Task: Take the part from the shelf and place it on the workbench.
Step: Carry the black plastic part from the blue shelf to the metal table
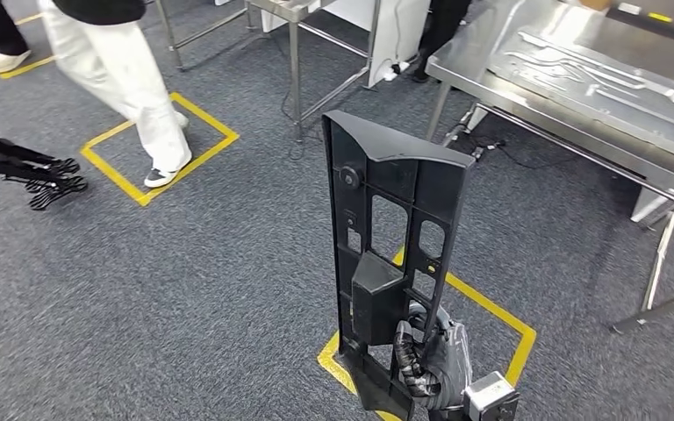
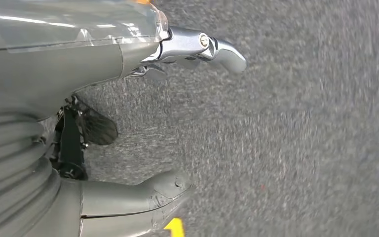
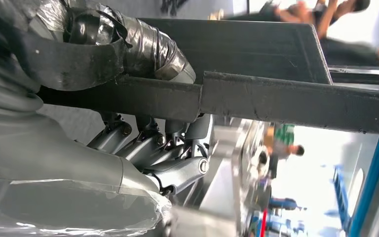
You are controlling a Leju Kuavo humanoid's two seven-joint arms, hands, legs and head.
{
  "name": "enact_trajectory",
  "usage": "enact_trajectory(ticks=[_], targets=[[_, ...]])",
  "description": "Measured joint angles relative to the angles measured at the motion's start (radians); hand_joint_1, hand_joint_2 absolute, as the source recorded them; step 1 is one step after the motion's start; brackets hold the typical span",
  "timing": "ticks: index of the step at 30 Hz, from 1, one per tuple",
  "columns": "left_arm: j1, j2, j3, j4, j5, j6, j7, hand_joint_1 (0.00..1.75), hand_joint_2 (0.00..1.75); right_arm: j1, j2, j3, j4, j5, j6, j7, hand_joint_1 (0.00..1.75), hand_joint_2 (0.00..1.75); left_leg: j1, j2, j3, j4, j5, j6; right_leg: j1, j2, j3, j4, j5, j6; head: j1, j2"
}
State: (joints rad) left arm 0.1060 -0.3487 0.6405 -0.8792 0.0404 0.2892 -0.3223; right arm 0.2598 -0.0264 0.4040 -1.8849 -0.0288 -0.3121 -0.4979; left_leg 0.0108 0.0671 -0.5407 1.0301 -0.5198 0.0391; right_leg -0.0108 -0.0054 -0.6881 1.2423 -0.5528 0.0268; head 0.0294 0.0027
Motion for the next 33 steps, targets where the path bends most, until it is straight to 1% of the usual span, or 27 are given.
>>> enact_trajectory(ticks=[1, 2, 3, 4, 5, 6, 7, 8, 9, 10, 11, 12, 13, 14, 15, 16, 17, 18, 19, 20, 22, 27, 28, 30, 31, 32, 33], targets=[[0.009, -0.001, -0.007, -0.006, 0.002, -0.001, 0.002, 0.00, 1.75, 0.002, 0.000, 0.000, 0.000, 0.003, 0.000, -0.002, 1.75, 1.75, -0.001, 0.012, 0.006, 0.000, -0.004, -0.001, 0.005, -0.020, 0.038, -0.073, 0.032, -0.008, 0.000, 0.000], [0.017, -0.002, -0.013, -0.011, 0.006, -0.002, 0.005, 0.00, 1.75, 0.001, 0.000, 0.000, 0.000, 0.004, 0.001, -0.002, 1.75, 1.75, -0.004, 0.022, 0.010, 0.000, -0.008, -0.004, 0.012, -0.045, 0.072, -0.137, 0.054, -0.018, 0.000, 0.000], [0.021, -0.002, -0.019, -0.014, 0.010, -0.002, 0.007, 0.00, 1.75, -0.001, 0.000, 0.000, 0.000, 0.004, 0.001, -0.002, 1.75, 1.75, -0.006, 0.032, 0.014, -0.001, -0.011, -0.007, 0.019, -0.064, 0.094, -0.181, 0.065, -0.026, 0.000, 0.000], [0.023, -0.002, -0.022, -0.015, 0.011, -0.002, 0.008, 0.00, 1.75, -0.005, 0.000, 0.000, 0.000, 0.004, 0.001, -0.002, 1.75, 1.75, -0.007, 0.041, 0.016, -0.002, -0.013, -0.011, 0.025, -0.075, 0.103, -0.203, 0.066, -0.032, 0.000, 0.000], [0.023, -0.002, -0.025, -0.016, 0.012, -0.001, 0.009, 0.00, 1.75, -0.007, 0.000, 0.000, 0.000, 0.004, 0.001, -0.002, 1.75, 1.75, -0.007, 0.050, 0.018, -0.004, -0.014, -0.015, 0.029, -0.071, 0.103, -0.205, 0.065, -0.035, 0.000, 0.000], [0.023, -0.002, -0.029, -0.018, 0.013, -0.001, 0.009, 0.00, 1.75, -0.008, 0.000, 0.001, 0.000, 0.004, 0.001, -0.001, 1.75, 1.75, -0.008, 0.059, 0.023, -0.008, -0.015, -0.019, 0.028, -0.057, 0.105, -0.212, 0.068, -0.039, 0.000, 0.000], [0.023, -0.002, -0.034, -0.020, 0.013, -0.001, 0.009, 0.00, 1.75, -0.008, 0.000, 0.001, 0.000, 0.004, 0.001, -0.001, 1.75, 1.75, -0.007, 0.055, 0.027, -0.007, -0.019, -0.025, 0.024, -0.045, 0.110, -0.221, 0.071, -0.041, 0.000, 0.000], [0.023, -0.002, -0.038, -0.022, 0.013, -0.001, 0.009, 0.00, 1.75, -0.008, 0.000, 0.001, 0.000, 0.004, 0.000, -0.001, 1.75, 1.75, -0.007, 0.034, 0.026, 0.006, -0.030, -0.030, 0.020, -0.033, 0.118, -0.232, 0.076, -0.045, -0.001, 0.000], [0.024, -0.001, -0.041, -0.024, 0.013, 0.000, 0.009, 0.00, 1.75, -0.011, 0.000, 0.002, 0.000, 0.004, 0.000, 0.000, 1.75, 1.75, -0.006, 0.005, 0.013, 0.038, -0.050, -0.035, 0.014, -0.021, 0.125, -0.243, 0.081, -0.048, -0.001, 0.000], [0.025, 0.000, -0.041, -0.025, 0.013, 0.000, 0.010, 0.00, 1.75, -0.013, 0.001, 0.003, 0.000, 0.004, 0.000, 0.000, 1.75, 1.75, -0.003, -0.028, -0.011, 0.089, -0.076, -0.038, 0.011, -0.010, 0.128, -0.247, 0.083, -0.051, -0.001, 0.000], [0.026, 0.000, -0.041, -0.025, 0.014, 0.000, 0.010, 0.00, 1.75, -0.015, 0.001, 0.004, 0.000, 0.005, 0.001, 0.000, 1.75, 1.75, -0.002, -0.049, -0.044, 0.152, -0.104, -0.041, 0.010, 0.003, 0.128, -0.248, 0.084, -0.054, -0.001, 0.000], [0.028, 0.000, -0.041, -0.025, 0.014, 0.000, 0.010, 0.00, 1.75, -0.016, 0.001, 0.005, 0.000, 0.005, 0.001, 0.000, 1.75, 1.75, -0.001, -0.058, -0.078, 0.214, -0.124, -0.043, 0.009, 0.017, 0.128, -0.247, 0.083, -0.055, -0.001, 0.000], [0.029, 0.001, -0.041, -0.025, 0.014, 0.001, 0.011, 0.00, 1.75, -0.016, 0.001, 0.005, 0.001, 0.005, 0.001, 0.001, 1.75, 1.75, 0.001, -0.060, -0.103, 0.251, -0.127, -0.046, 0.009, 0.033, 0.128, -0.245, 0.082, -0.055, -0.001, 0.000], [0.031, 0.001, -0.041, -0.025, 0.014, 0.001, 0.011, 0.00, 1.75, -0.015, 0.001, 0.005, 0.001, 0.005, 0.001, 0.001, 1.75, 1.75, 0.003, -0.061, -0.112, 0.256, -0.111, -0.048, 0.007, 0.049, 0.129, -0.242, 0.081, -0.053, -0.001, 0.000], [0.032, 0.002, -0.041, -0.025, 0.015, 0.001, 0.011, 0.00, 1.75, -0.015, 0.001, 0.005, 0.001, 0.005, 0.001, 0.001, 1.75, 1.75, 0.005, -0.064, -0.103, 0.221, -0.076, -0.050, 0.005, 0.066, 0.129, -0.237, 0.078, -0.050, -0.001, 0.000], [0.033, 0.002, -0.041, -0.025, 0.014, 0.001, 0.011, 0.00, 1.75, -0.015, 0.001, 0.005, 0.002, 0.005, 0.001, 0.002, 1.75, 1.75, 0.009, -0.075, -0.080, 0.158, -0.034, -0.053, 0.002, 0.081, 0.128, -0.229, 0.073, -0.045, -0.001, 0.000], [0.034, 0.001, -0.041, -0.025, 0.014, 0.001, 0.012, 0.00, 1.75, -0.015, 0.001, 0.005, 0.002, 0.005, 0.000, 0.002, 1.75, 1.75, 0.013, -0.101, -0.056, 0.096, -0.006, -0.055, 0.001, 0.095, 0.124, -0.219, 0.067, -0.037, -0.001, 0.000], [0.034, 0.001, -0.041, -0.025, 0.013, 0.002, 0.012, 0.00, 1.75, -0.015, 0.001, 0.005, 0.002, 0.005, 0.000, 0.002, 1.75, 1.75, 0.016, -0.124, -0.037, 0.051, 0.009, -0.054, 0.000, 0.107, 0.118, -0.208, 0.062, -0.030, -0.001, 0.000], [0.035, 0.001, -0.041, -0.025, 0.013, 0.003, 0.011, 0.00, 1.75, -0.014, 0.001, 0.005, 0.002, 0.005, -0.001, 0.002, 1.75, 1.75, 0.017, -0.141, -0.028, 0.028, 0.011, -0.050, -0.001, 0.118, 0.111, -0.200, 0.059, -0.023, -0.001, 0.000], [0.036, 0.001, -0.041, -0.026, 0.012, 0.003, 0.011, 0.00, 1.75, -0.012, 0.001, 0.005, 0.002, 0.006, -0.001, 0.001, 1.75, 1.75, 0.016, -0.150, -0.027, 0.025, 0.005, -0.044, -0.002, 0.127, 0.104, -0.196, 0.058, -0.017, -0.001, 0.000], [0.037, 0.000, -0.041, -0.027, 0.011, 0.003, 0.011, 0.00, 1.75, -0.009, 0.000, 0.005, 0.002, 0.007, -0.002, 0.001, 1.75, 1.75, 0.012, -0.141, -0.027, 0.026, 0.005, -0.037, -0.004, 0.135, 0.100, -0.196, 0.060, -0.012, -0.001, 0.000], [0.037, 0.000, -0.041, -0.027, 0.011, 0.003, 0.011, 0.00, 1.75, -0.008, 0.000, 0.005, 0.002, 0.007, -0.002, 0.000, 1.75, 1.75, 0.011, -0.139, -0.027, 0.026, 0.005, -0.035, -0.005, 0.138, 0.100, -0.198, 0.061, -0.011, -0.001, 0.000], [0.038, 0.000, -0.041, -0.027, 0.012, 0.002, 0.011, 0.00, 1.75, -0.006, 0.000, 0.005, 0.002, 0.008, -0.001, 0.000, 1.75, 1.75, 0.011, -0.135, -0.026, 0.025, 0.006, -0.033, -0.006, 0.142, 0.099, -0.199, 0.062, -0.009, -0.001, 0.000], [0.041, -0.001, -0.040, -0.028, 0.015, -0.002, 0.011, 0.00, 1.75, -0.002, 0.000, 0.005, 0.001, 0.009, -0.001, -0.001, 1.75, 1.75, 0.014, -0.112, -0.023, 0.018, 0.009, -0.020, -0.003, 0.104, 0.090, -0.180, 0.051, -0.001, 0.000, 0.000], [0.047, -0.002, -0.039, -0.031, 0.018, -0.003, 0.012, 0.00, 1.75, 0.001, -0.001, 0.005, 0.002, 0.012, -0.001, -0.001, 1.75, 1.75, 0.013, -0.083, -0.020, 0.014, 0.009, -0.013, -0.003, 0.071, 0.052, -0.106, 0.021, 0.004, 0.000, 0.000], [0.052, -0.003, -0.039, -0.034, 0.022, -0.004, 0.014, 0.00, 1.75, 0.003, -0.002, 0.005, 0.002, 0.014, -0.001, 0.000, 1.75, 1.75, 0.012, -0.051, -0.016, 0.011, 0.007, -0.007, -0.001, 0.033, 0.035, -0.070, 0.014, 0.006, 0.001, 0.000], [0.056, -0.003, -0.040, -0.038, 0.026, -0.003, 0.015, 0.00, 1.75, 0.004, -0.003, 0.005, 0.002, 0.017, -0.001, 0.001, 1.75, 1.75, 0.009, -0.022, -0.012, 0.010, 0.002, -0.006, 0.000, 0.007, 0.032, -0.063, 0.020, 0.003, 0.001, 0.000]])
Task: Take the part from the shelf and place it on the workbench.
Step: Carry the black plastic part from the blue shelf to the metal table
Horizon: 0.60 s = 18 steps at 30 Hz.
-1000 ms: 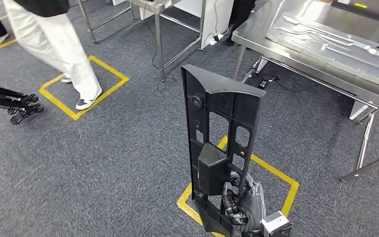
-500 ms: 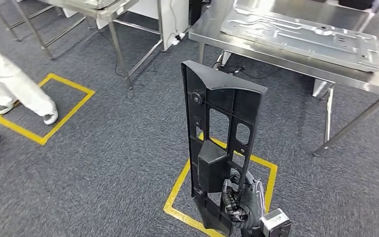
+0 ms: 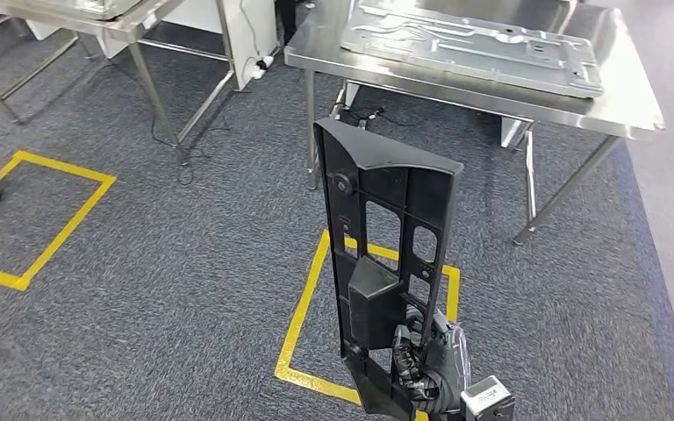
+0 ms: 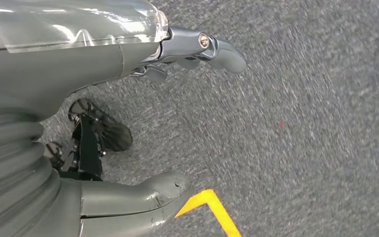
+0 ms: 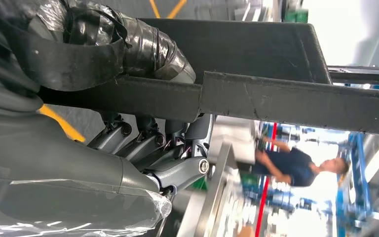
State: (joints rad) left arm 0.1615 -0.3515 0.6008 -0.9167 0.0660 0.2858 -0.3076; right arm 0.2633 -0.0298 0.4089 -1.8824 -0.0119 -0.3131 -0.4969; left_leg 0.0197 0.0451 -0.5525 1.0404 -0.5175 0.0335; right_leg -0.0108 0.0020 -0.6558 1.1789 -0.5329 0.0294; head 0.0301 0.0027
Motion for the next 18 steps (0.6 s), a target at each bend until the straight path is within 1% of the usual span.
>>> enact_trajectory(ticks=[1, 2, 3, 4, 5, 6, 7, 8, 9, 10, 11, 12, 13, 14, 15, 16, 17, 18], targets=[[0.004, -0.001, -0.001, -0.003, 0.004, 0.000, 0.001, 0.00, 1.75, 0.001, -0.001, 0.000, 0.000, 0.003, 0.000, 0.002, 1.75, 1.75, -0.003, 0.029, 0.005, -0.001, -0.004, 0.000, 0.004, -0.031, 0.007, -0.013, 0.008, -0.007, 0.000, 0.000], [0.005, -0.002, -0.003, -0.005, 0.009, 0.001, 0.002, 0.00, 1.75, 0.000, -0.001, 0.000, 0.001, 0.004, 0.000, 0.002, 1.75, 1.75, -0.005, 0.043, 0.011, -0.002, -0.008, -0.003, 0.010, -0.053, 0.046, -0.088, 0.039, -0.016, 0.000, 0.000], [0.006, -0.003, -0.004, -0.006, 0.013, 0.001, 0.002, 0.00, 1.75, 0.000, -0.001, 0.000, 0.001, 0.005, 0.000, 0.003, 1.75, 1.75, -0.006, 0.052, 0.014, -0.004, -0.010, -0.007, 0.015, -0.070, 0.064, -0.126, 0.047, -0.024, 0.000, 0.000], [0.006, -0.004, -0.005, -0.006, 0.016, 0.002, 0.002, 0.00, 1.75, -0.001, -0.002, 0.000, 0.001, 0.006, 0.000, 0.003, 1.75, 1.75, -0.007, 0.061, 0.017, -0.007, -0.011, -0.011, 0.020, -0.077, 0.069, -0.140, 0.046, -0.029, 0.000, 0.000], [0.005, -0.005, -0.006, -0.006, 0.020, 0.002, 0.003, 0.00, 1.75, 0.000, -0.002, 0.000, 0.001, 0.007, 0.000, 0.004, 1.75, 1.75, -0.008, 0.071, 0.021, -0.010, -0.012, -0.016, 0.021, -0.068, 0.068, -0.143, 0.047, -0.032, 0.000, 0.000], [0.005, -0.005, -0.006, -0.007, 0.024, 0.002, 0.003, 0.00, 1.75, 0.000, -0.002, 0.000, 0.001, 0.009, 0.000, 0.005, 1.75, 1.75, -0.008, 0.078, 0.025, -0.013, -0.014, -0.022, 0.018, -0.054, 0.070, -0.149, 0.051, -0.035, 0.000, 0.000], [0.005, -0.004, -0.008, -0.008, 0.027, 0.002, 0.003, 0.00, 1.75, 0.001, -0.002, 0.000, 0.001, 0.011, 0.000, 0.005, 1.75, 1.75, -0.008, 0.069, 0.029, -0.011, -0.019, -0.028, 0.015, -0.042, 0.075, -0.158, 0.055, -0.038, 0.000, 0.000], [0.005, -0.004, -0.008, -0.008, 0.031, 0.001, 0.002, 0.00, 1.75, 0.000, -0.003, 0.001, 0.001, 0.013, 0.000, 0.006, 1.75, 1.75, -0.007, 0.048, 0.025, 0.006, -0.032, -0.032, 0.011, -0.031, 0.081, -0.167, 0.060, -0.041, -0.001, 0.000], [0.006, -0.003, -0.008, -0.009, 0.034, 0.001, 0.002, 0.00, 1.75, -0.002, -0.003, 0.001, 0.001, 0.015, 0.000, 0.006, 1.75, 1.75, -0.006, 0.019, 0.009, 0.042, -0.054, -0.036, 0.007, -0.019, 0.087, -0.175, 0.064, -0.044, -0.001, 0.000], [0.006, -0.002, -0.006, -0.010, 0.036, 0.001, 0.002, 0.00, 1.75, -0.005, -0.003, 0.003, 0.002, 0.017, 0.000, 0.008, 1.75, 1.75, -0.005, -0.011, -0.017, 0.099, -0.083, -0.038, 0.007, -0.009, 0.089, -0.177, 0.065, -0.046, -0.001, 0.000], [0.006, -0.002, -0.005, -0.010, 0.039, 0.001, 0.002, 0.00, 1.75, -0.008, -0.003, 0.004, 0.004, 0.017, 0.000, 0.009, 1.75, 1.75, -0.005, -0.028, -0.053, 0.167, -0.112, -0.039, 0.006, 0.004, 0.089, -0.177, 0.065, -0.049, -0.002, 0.000], [0.006, -0.002, -0.005, -0.010, 0.040, 0.001, 0.002, 0.00, 1.75, -0.010, -0.003, 0.005, 0.006, 0.017, 0.000, 0.011, 1.75, 1.75, -0.004, -0.035, -0.086, 0.225, -0.130, -0.040, 0.006, 0.018, 0.089, -0.176, 0.064, -0.050, -0.001, 0.000], [0.006, -0.001, -0.005, -0.010, 0.042, 0.001, 0.002, 0.00, 1.75, -0.010, -0.003, 0.006, 0.008, 0.017, 0.000, 0.013, 1.75, 1.75, -0.004, -0.038, -0.106, 0.255, -0.130, -0.042, 0.006, 0.033, 0.090, -0.175, 0.063, -0.051, -0.002, 0.000], [0.006, -0.001, -0.005, -0.010, 0.042, 0.001, 0.003, 0.00, 1.75, -0.010, -0.003, 0.007, 0.010, 0.018, 0.000, 0.015, 1.75, 1.75, -0.004, -0.039, -0.111, 0.253, -0.113, -0.042, 0.006, 0.047, 0.092, -0.174, 0.062, -0.050, -0.001, 0.000], [0.006, -0.001, -0.005, -0.010, 0.043, 0.001, 0.003, 0.00, 1.75, -0.011, -0.003, 0.008, 0.011, 0.018, -0.001, 0.017, 1.75, 1.75, -0.003, -0.043, -0.095, 0.209, -0.076, -0.042, 0.005, 0.063, 0.094, -0.171, 0.060, -0.048, -0.001, 0.000], [0.005, 0.000, -0.005, -0.010, 0.044, 0.001, 0.003, 0.00, 1.75, -0.011, -0.003, 0.008, 0.013, 0.018, -0.001, 0.018, 1.75, 1.75, 0.000, -0.058, -0.069, 0.141, -0.036, -0.042, 0.004, 0.077, 0.094, -0.167, 0.056, -0.045, -0.001, 0.000], [0.005, 0.000, -0.004, -0.010, 0.046, 0.001, 0.003, 0.00, 1.75, -0.012, -0.003, 0.008, 0.014, 0.018, -0.001, 0.018, 1.75, 1.75, 0.002, -0.083, -0.043, 0.078, -0.009, -0.040, 0.004, 0.091, 0.092, -0.159, 0.052, -0.039, -0.001, 0.000], [0.005, 0.000, -0.004, -0.010, 0.047, 0.001, 0.003, 0.00, 1.75, -0.014, -0.003, 0.009, 0.014, 0.018, -0.001, 0.019, 1.75, 1.75, 0.004, -0.104, -0.023, 0.029, 0.010, -0.037, 0.003, 0.105, 0.088, -0.151, 0.048, -0.033, -0.001, 0.000]])
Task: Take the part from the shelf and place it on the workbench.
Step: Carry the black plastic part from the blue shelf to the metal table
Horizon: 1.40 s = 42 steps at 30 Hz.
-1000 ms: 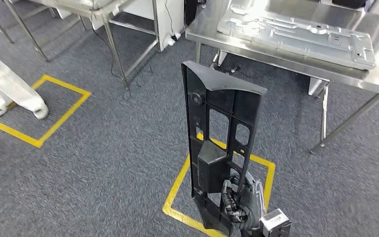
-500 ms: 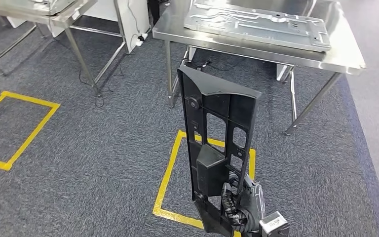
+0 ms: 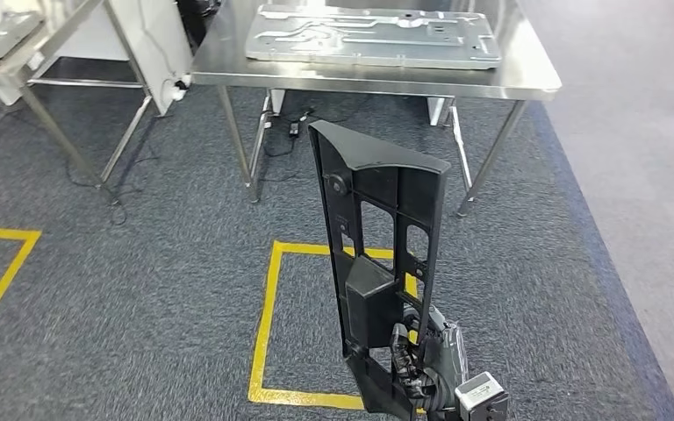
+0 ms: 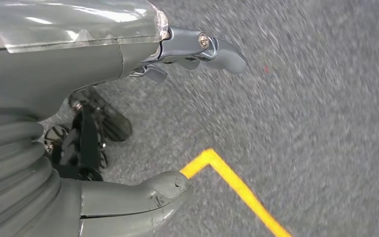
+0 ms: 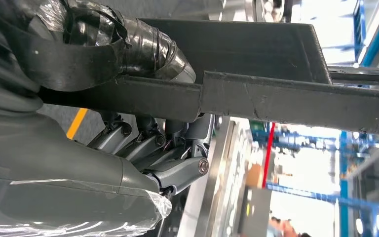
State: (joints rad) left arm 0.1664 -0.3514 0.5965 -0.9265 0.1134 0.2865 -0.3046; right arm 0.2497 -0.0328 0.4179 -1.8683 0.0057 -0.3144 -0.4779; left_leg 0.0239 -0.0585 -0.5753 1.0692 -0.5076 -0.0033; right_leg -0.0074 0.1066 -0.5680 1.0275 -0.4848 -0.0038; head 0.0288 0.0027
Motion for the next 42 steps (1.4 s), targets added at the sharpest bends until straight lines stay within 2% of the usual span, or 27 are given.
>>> enact_trajectory(ticks=[1, 2, 3, 4, 6, 8, 10, 11, 12, 14, 16, 18, 19, 21, 22, 24, 25, 26, 27, 29, 31, 33, 36, 38, 40, 41, 42], targets=[[-0.001, 0.000, 0.000, 0.000, 0.001, 0.000, 0.000, 0.00, 1.75, -0.002, 0.000, 0.001, 0.000, 0.000, 0.000, 0.000, 1.75, 1.75, 0.000, -0.015, 0.009, -0.022, 0.003, 0.005, -0.001, 0.011, -0.006, 0.006, -0.002, 0.006, 0.000, 0.000], [-0.004, 0.000, 0.000, 0.000, 0.002, 0.001, 0.000, 0.00, 1.75, -0.003, 0.000, 0.002, 0.000, 0.000, 0.000, 0.001, 1.75, 1.75, -0.002, -0.018, 0.010, -0.025, -0.001, 0.011, -0.002, 0.021, -0.011, 0.008, -0.002, 0.013, 0.000, 0.000], [-0.007, 0.000, 0.000, 0.000, 0.002, 0.002, 0.000, 0.00, 1.75, -0.004, 0.000, 0.003, 0.000, 0.000, -0.001, 0.002, 1.75, 1.75, -0.003, -0.006, 0.011, -0.026, 0.001, 0.019, -0.004, 0.032, -0.015, 0.006, 0.000, 0.018, 0.000, 0.000], [-0.010, -0.001, 0.000, 0.000, 0.002, 0.003, 0.000, 0.00, 1.75, -0.005, 0.000, 0.004, 0.000, 0.000, -0.003, 0.002, 1.75, 1.75, -0.003, 0.005, 0.013, -0.029, 0.003, 0.025, -0.005, 0.028, -0.016, 0.008, -0.001, 0.023, 0.000, 0.000], [-0.014, -0.003, 0.000, 0.000, 0.002, 0.004, -0.001, 0.00, 1.75, -0.008, -0.001, 0.006, 0.000, 0.000, -0.008, 0.003, 1.75, 1.75, 0.000, 0.031, 0.018, -0.038, 0.006, 0.038, -0.002, -0.025, -0.035, 0.050, -0.024, 0.033, 0.001, 0.000], [-0.011, -0.004, 0.000, 0.000, 0.001, 0.002, -0.002, 0.00, 1.75, -0.012, -0.001, 0.007, 0.001, 0.001, -0.011, 0.003, 1.75, 1.75, -0.002, 0.059, 0.021, -0.040, 0.004, 0.046, -0.002, -0.088, -0.095, 0.166, -0.081, 0.042, 0.002, 0.000], [-0.006, -0.004, 0.001, 0.000, 0.001, 0.000, -0.003, 0.00, 1.75, -0.012, -0.001, 0.008, 0.004, 0.001, -0.012, 0.003, 1.75, 1.75, -0.005, 0.088, 0.023, -0.040, -0.001, 0.048, -0.006, -0.102, -0.156, 0.275, -0.116, 0.047, 0.002, 0.000], [-0.003, -0.004, 0.002, 0.000, 0.002, 0.001, -0.003, 0.00, 1.75, -0.010, -0.002, 0.008, 0.006, 0.001, -0.013, 0.003, 1.75, 1.75, -0.005, 0.098, 0.026, -0.040, -0.004, 0.046, -0.007, -0.103, -0.163, 0.284, -0.108, 0.047, 0.002, 0.000], [0.000, -0.004, 0.001, -0.001, 0.004, 0.002, -0.002, 0.00, 1.75, -0.008, -0.002, 0.008, 0.008, 0.002, -0.015, 0.004, 1.75, 1.75, -0.005, 0.106, 0.030, -0.040, -0.007, 0.044, -0.007, -0.104, -0.148, 0.250, -0.079, 0.045, 0.002, 0.000], [0.004, -0.005, -0.001, -0.003, 0.014, 0.005, 0.001, 0.00, 1.75, -0.006, -0.003, 0.008, 0.009, 0.009, -0.024, 0.011, 1.75, 1.75, -0.006, 0.116, 0.039, -0.041, -0.014, 0.039, -0.002, -0.113, -0.075, 0.111, -0.012, 0.033, 0.002, 0.000], [0.006, -0.007, -0.004, -0.008, 0.028, 0.006, 0.008, 0.00, 1.75, -0.006, -0.003, 0.008, 0.010, 0.016, -0.032, 0.019, 1.75, 1.75, -0.008, 0.122, 0.045, -0.042, -0.018, 0.033, 0.006, -0.124, -0.026, 0.015, 0.015, 0.019, 0.002, 0.000], [0.008, -0.008, -0.005, -0.011, 0.036, 0.006, 0.013, 0.00, 1.75, -0.006, -0.003, 0.008, 0.012, 0.020, -0.033, 0.022, 1.75, 1.75, -0.009, 0.125, 0.048, -0.047, -0.019, 0.023, 0.012, -0.125, -0.022, 0.002, 0.012, 0.009, 0.002, 0.000], [0.010, -0.007, -0.006, -0.014, 0.037, 0.006, 0.015, 0.00, 1.75, -0.006, -0.003, 0.008, 0.012, 0.020, -0.033, 0.022, 1.75, 1.75, -0.009, 0.126, 0.051, -0.049, -0.021, 0.018, 0.008, -0.122, -0.018, -0.005, 0.014, 0.005, 0.001, 0.000], [0.014, -0.006, -0.008, -0.018, 0.037, 0.007, 0.015, 0.00, 1.75, -0.007, -0.003, 0.008, 0.014, 0.021, -0.033, 0.022, 1.75, 1.75, -0.009, 0.107, 0.044, -0.022, -0.043, 0.009, 0.002, -0.118, -0.005, -0.024, 0.020, -0.006, 0.001, 0.000], [0.017, -0.006, -0.008, -0.019, 0.037, 0.008, 0.015, 0.00, 1.75, -0.008, -0.003, 0.009, 0.015, 0.021, -0.033, 0.022, 1.75, 1.75, -0.008, 0.092, 0.025, 0.020, -0.067, 0.007, -0.002, -0.116, 0.002, -0.032, 0.021, -0.011, 0.001, 0.000], [0.021, -0.005, -0.008, -0.020, 0.040, 0.009, 0.015, 0.00, 1.75, -0.011, -0.003, 0.009, 0.018, 0.021, -0.033, 0.022, 1.75, 1.75, -0.007, 0.070, -0.041, 0.147, -0.122, 0.004, 0.001, -0.112, 0.007, -0.033, 0.017, -0.020, 0.000, 0.000], [0.024, -0.004, -0.008, -0.020, 0.042, 0.009, 0.016, 0.00, 1.75, -0.012, -0.003, 0.010, 0.020, 0.021, -0.033, 0.022, 1.75, 1.75, -0.007, 0.067, -0.072, 0.198, -0.133, 0.002, 0.003, -0.108, 0.008, -0.031, 0.013, -0.022, 0.000, 0.000], [0.027, -0.004, -0.008, -0.020, 0.044, 0.009, 0.017, 0.00, 1.75, -0.011, -0.003, 0.010, 0.022, 0.021, -0.033, 0.023, 1.75, 1.75, -0.006, 0.067, -0.088, 0.218, -0.125, 0.000, 0.003, -0.103, 0.011, -0.029, 0.009, -0.022, 0.000, 0.000], [0.029, -0.004, -0.008, -0.020, 0.045, 0.009, 0.018, 0.00, 1.75, -0.011, -0.003, 0.011, 0.024, 0.021, -0.033, 0.023, 1.75, 1.75, -0.006, 0.067, -0.085, 0.197, -0.097, -0.001, 0.004, -0.098, 0.014, -0.025, 0.004, -0.021, 0.000, 0.000], [0.034, -0.004, -0.008, -0.022, 0.048, 0.009, 0.022, 0.00, 1.75, -0.012, -0.003, 0.012, 0.025, 0.021, -0.033, 0.023, 1.75, 1.75, -0.005, 0.064, -0.038, 0.079, -0.022, 0.001, 0.003, -0.088, 0.020, -0.012, -0.010, -0.014, 0.000, 0.000], [0.037, -0.004, -0.008, -0.027, 0.052, 0.011, 0.029, 0.00, 1.75, -0.013, -0.003, 0.014, 0.027, 0.022, -0.033, 0.024, 1.75, 1.75, -0.007, 0.058, -0.001, -0.009, 0.007, 0.009, 0.006, -0.082, 0.019, 0.003, -0.023, -0.003, 0.001, 0.000], [0.041, -0.004, -0.011, -0.034, 0.059, 0.015, 0.036, 0.00, 1.75, -0.014, -0.003, 0.015, 0.028, 0.023, -0.032, 0.025, 1.75, 1.75, -0.012, 0.055, 0.003, -0.022, 0.001, 0.019, 0.007, -0.079, 0.015, 0.008, -0.028, 0.009, 0.001, 0.000], [0.050, -0.006, -0.020, -0.047, 0.069, 0.022, 0.046, 0.00, 1.75, -0.015, -0.003, 0.018, 0.028, 0.023, -0.032, 0.028, 1.75, 1.75, -0.007, 0.057, 0.014, -0.035, 0.003, 0.035, 0.003, -0.085, 0.011, 0.027, -0.044, 0.025, 0.001, 0.000], [0.055, -0.006, -0.025, -0.053, 0.074, 0.025, 0.051, 0.00, 1.75, -0.019, -0.003, 0.020, 0.030, 0.024, -0.032, 0.033, 1.75, 1.75, -0.004, 0.060, 0.025, -0.043, 0.001, 0.043, -0.001, -0.094, -0.035, 0.120, -0.086, 0.036, 0.001, 0.000], [0.058, -0.006, -0.026, -0.057, 0.079, 0.028, 0.055, 0.00, 1.75, -0.022, -0.003, 0.023, 0.035, 0.024, -0.032, 0.037, 1.75, 1.75, -0.003, 0.063, 0.032, -0.043, -0.006, 0.046, -0.006, -0.098, -0.113, 0.246, -0.126, 0.044, 0.001, 0.000], [0.059, -0.006, -0.026, -0.059, 0.081, 0.029, 0.057, 0.00, 1.75, -0.022, -0.003, 0.024, 0.039, 0.025, -0.032, 0.039, 1.75, 1.75, -0.003, 0.064, 0.037, -0.043, -0.011, 0.045, -0.009, -0.099, -0.140, 0.278, -0.123, 0.047, 0.001, 0.000], [0.062, -0.006, -0.026, -0.061, 0.084, 0.031, 0.060, 0.00, 1.75, -0.022, -0.003, 0.025, 0.042, 0.026, -0.033, 0.040, 1.75, 1.75, -0.002, 0.064, 0.044, -0.043, -0.016, 0.043, -0.012, -0.100, -0.147, 0.272, -0.098, 0.048, 0.001, 0.000]])
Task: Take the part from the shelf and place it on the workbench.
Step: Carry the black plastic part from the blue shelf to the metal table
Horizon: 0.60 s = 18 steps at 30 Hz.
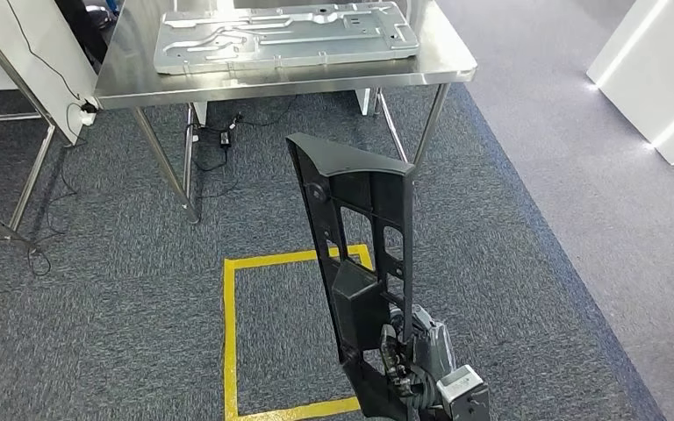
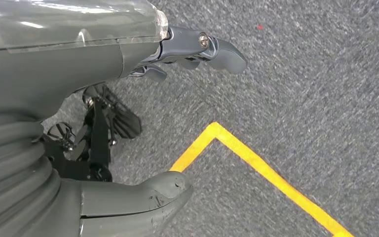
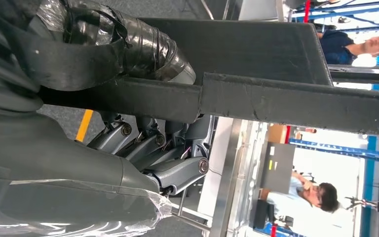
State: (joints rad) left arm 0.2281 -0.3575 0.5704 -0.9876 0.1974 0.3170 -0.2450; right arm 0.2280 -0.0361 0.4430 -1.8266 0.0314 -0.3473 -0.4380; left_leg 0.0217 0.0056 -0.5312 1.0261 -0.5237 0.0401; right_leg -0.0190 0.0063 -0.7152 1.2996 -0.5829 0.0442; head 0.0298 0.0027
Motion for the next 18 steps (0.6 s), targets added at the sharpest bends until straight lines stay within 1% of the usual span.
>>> enact_trajectory(ticks=[1, 2, 3, 4, 5, 6, 8, 9, 10, 11, 12, 13, 14, 15, 16, 17, 18], targets=[[0.003, 0.000, -0.001, -0.002, 0.003, 0.001, 0.003, 0.00, 1.75, 0.000, 0.000, 0.001, 0.002, 0.001, -0.001, 0.001, 1.75, 1.75, 0.001, 0.000, 0.010, 0.000, -0.007, -0.003, -0.002, -0.002, 0.013, -0.045, 0.042, 0.000, 0.000, 0.000], [0.006, -0.001, -0.001, -0.005, 0.006, 0.003, 0.005, 0.00, 1.75, 0.000, 0.000, 0.002, 0.004, 0.003, -0.002, 0.003, 1.75, 1.75, 0.002, 0.000, 0.019, 0.000, -0.014, -0.006, -0.003, -0.005, 0.038, -0.112, 0.087, -0.001, 0.000, 0.000], [0.008, -0.001, -0.002, -0.008, 0.009, 0.005, 0.007, 0.00, 1.75, -0.001, 0.000, 0.003, 0.005, 0.005, -0.003, 0.005, 1.75, 1.75, 0.002, 0.001, 0.027, -0.001, -0.022, -0.012, -0.001, -0.008, 0.064, -0.174, 0.117, -0.004, 0.000, 0.000], [0.011, -0.001, -0.003, -0.011, 0.012, 0.008, 0.009, 0.00, 1.75, -0.002, 0.000, 0.004, 0.006, 0.006, -0.004, 0.007, 1.75, 1.75, 0.001, 0.001, 0.031, -0.002, -0.029, -0.018, 0.002, -0.010, 0.084, -0.219, 0.130, -0.009, 0.000, 0.000], [0.013, -0.001, -0.005, -0.015, 0.016, 0.010, 0.010, 0.00, 1.75, -0.003, 0.000, 0.005, 0.007, 0.008, -0.006, 0.011, 1.75, 1.75, 0.000, 0.002, 0.034, -0.005, -0.034, -0.023, 0.006, -0.011, 0.094, -0.242, 0.128, -0.014, 0.000, 0.000], [0.014, -0.001, -0.007, -0.017, 0.020, 0.013, 0.011, 0.00, 1.75, -0.003, -0.001, 0.006, 0.008, 0.009, -0.008, 0.014, 1.75, 1.75, -0.001, 0.003, 0.038, -0.009, -0.037, -0.029, 0.010, -0.011, 0.097, -0.246, 0.119, -0.021, 0.000, 0.000], [0.016, -0.001, -0.012, -0.022, 0.026, 0.017, 0.012, 0.00, 1.75, -0.002, -0.001, 0.008, 0.008, 0.009, -0.012, 0.018, 1.75, 1.75, 0.000, 0.006, 0.049, -0.015, -0.044, -0.041, 0.009, -0.007, 0.106, -0.257, 0.112, -0.036, -0.001, 0.000], [0.017, -0.001, -0.015, -0.024, 0.028, 0.019, 0.013, 0.00, 1.75, -0.002, -0.002, 0.008, 0.008, 0.010, -0.013, 0.018, 1.75, 1.75, 0.000, 0.006, 0.048, -0.001, -0.054, -0.044, 0.008, -0.006, 0.114, -0.262, 0.109, -0.044, -0.001, 0.000], [0.018, -0.001, -0.017, -0.026, 0.029, 0.020, 0.013, 0.00, 1.75, -0.002, -0.002, 0.009, 0.008, 0.010, -0.013, 0.018, 1.75, 1.75, 0.001, 0.005, 0.035, 0.033, -0.072, -0.047, 0.006, -0.006, 0.123, -0.267, 0.106, -0.053, -0.001, 0.000], [0.019, -0.001, -0.019, -0.027, 0.029, 0.021, 0.013, 0.00, 1.75, -0.003, -0.002, 0.010, 0.009, 0.010, -0.013, 0.018, 1.75, 1.75, 0.001, 0.004, 0.008, 0.089, -0.096, -0.047, 0.007, -0.006, 0.132, -0.270, 0.102, -0.060, -0.001, 0.000], [0.020, -0.001, -0.020, -0.027, 0.029, 0.021, 0.013, 0.00, 1.75, -0.003, -0.003, 0.011, 0.009, 0.010, -0.013, 0.018, 1.75, 1.75, 0.000, 0.003, -0.034, 0.161, -0.124, -0.046, 0.010, -0.006, 0.140, -0.271, 0.095, -0.066, -0.001, 0.000], [0.022, -0.001, -0.020, -0.027, 0.029, 0.021, 0.014, 0.00, 1.75, -0.003, -0.003, 0.012, 0.010, 0.010, -0.013, 0.018, 1.75, 1.75, 0.000, 0.003, -0.078, 0.228, -0.142, -0.045, 0.013, -0.005, 0.147, -0.271, 0.088, -0.070, -0.001, 0.000], [0.024, -0.001, -0.020, -0.027, 0.030, 0.021, 0.014, 0.00, 1.75, -0.003, -0.003, 0.013, 0.012, 0.010, -0.013, 0.018, 1.75, 1.75, -0.001, 0.003, -0.112, 0.272, -0.143, -0.044, 0.017, -0.003, 0.156, -0.271, 0.081, -0.072, -0.001, 0.000], [0.026, -0.001, -0.021, -0.027, 0.030, 0.022, 0.015, 0.00, 1.75, -0.003, -0.004, 0.014, 0.014, 0.010, -0.013, 0.019, 1.75, 1.75, -0.002, 0.003, -0.131, 0.279, -0.121, -0.040, 0.020, -0.001, 0.167, -0.271, 0.072, -0.074, -0.001, 0.000], [0.028, -0.001, -0.021, -0.027, 0.031, 0.022, 0.015, 0.00, 1.75, -0.003, -0.004, 0.015, 0.015, 0.010, -0.013, 0.021, 1.75, 1.75, -0.004, 0.002, -0.130, 0.245, -0.080, -0.035, 0.024, 0.002, 0.179, -0.271, 0.063, -0.074, -0.001, 0.000], [0.030, -0.001, -0.022, -0.027, 0.033, 0.023, 0.016, 0.00, 1.75, -0.003, -0.004, 0.015, 0.016, 0.010, -0.013, 0.023, 1.75, 1.75, -0.007, 0.002, -0.115, 0.184, -0.028, -0.027, 0.027, 0.004, 0.193, -0.271, 0.054, -0.073, -0.001, 0.000], [0.031, 0.000, -0.022, -0.027, 0.035, 0.025, 0.018, 0.00, 1.75, -0.003, -0.004, 0.016, 0.017, 0.010, -0.013, 0.027, 1.75, 1.75, -0.012, 0.000, -0.097, 0.125, 0.010, -0.017, 0.029, 0.005, 0.203, -0.271, 0.044, -0.072, -0.001, 0.000]])
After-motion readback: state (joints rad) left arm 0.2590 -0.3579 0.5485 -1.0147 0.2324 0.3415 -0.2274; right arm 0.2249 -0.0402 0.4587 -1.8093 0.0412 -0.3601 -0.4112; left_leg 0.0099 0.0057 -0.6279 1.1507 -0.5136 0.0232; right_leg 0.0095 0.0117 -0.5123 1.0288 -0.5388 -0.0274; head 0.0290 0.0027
